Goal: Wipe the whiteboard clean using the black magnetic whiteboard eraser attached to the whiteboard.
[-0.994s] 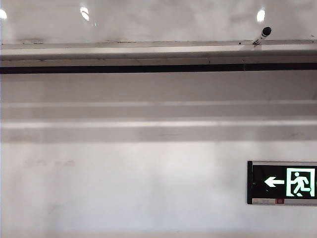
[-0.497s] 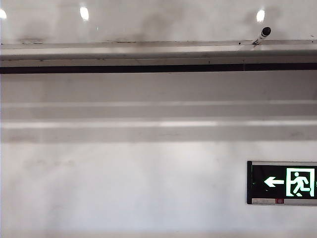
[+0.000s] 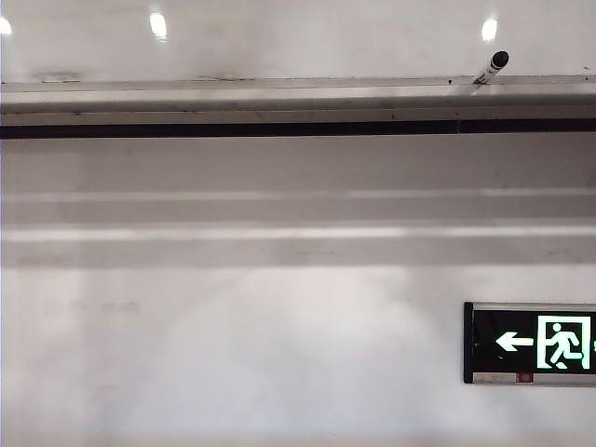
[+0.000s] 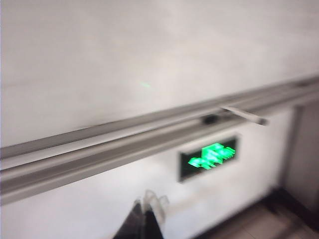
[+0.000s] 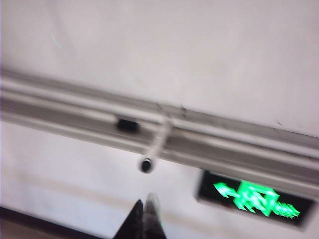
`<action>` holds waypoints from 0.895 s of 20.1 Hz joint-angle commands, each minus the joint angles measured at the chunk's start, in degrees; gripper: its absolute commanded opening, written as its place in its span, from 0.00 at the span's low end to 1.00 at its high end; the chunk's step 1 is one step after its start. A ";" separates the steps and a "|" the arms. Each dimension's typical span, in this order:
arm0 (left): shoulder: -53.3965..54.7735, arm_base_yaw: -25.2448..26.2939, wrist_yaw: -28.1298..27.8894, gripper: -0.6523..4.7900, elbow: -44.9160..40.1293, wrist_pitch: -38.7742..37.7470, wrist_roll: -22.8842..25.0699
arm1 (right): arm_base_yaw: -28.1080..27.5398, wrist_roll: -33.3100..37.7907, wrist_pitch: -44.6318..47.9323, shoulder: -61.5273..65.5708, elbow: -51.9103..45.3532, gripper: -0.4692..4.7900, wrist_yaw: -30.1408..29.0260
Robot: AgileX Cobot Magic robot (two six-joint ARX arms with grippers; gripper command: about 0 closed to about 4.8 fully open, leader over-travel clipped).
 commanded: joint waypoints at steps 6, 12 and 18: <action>-17.49 -0.07 -9.03 0.11 -14.27 -3.74 -2.62 | 0.04 -0.09 4.61 -15.19 -19.17 0.21 0.96; -21.07 -0.07 -7.41 0.11 -21.35 -4.31 -5.05 | 0.07 -0.11 2.10 -20.94 -25.66 0.09 1.05; -21.05 -0.09 -7.39 0.11 -23.34 -1.68 -4.52 | 0.07 -0.09 -3.10 -22.64 -25.68 0.09 0.70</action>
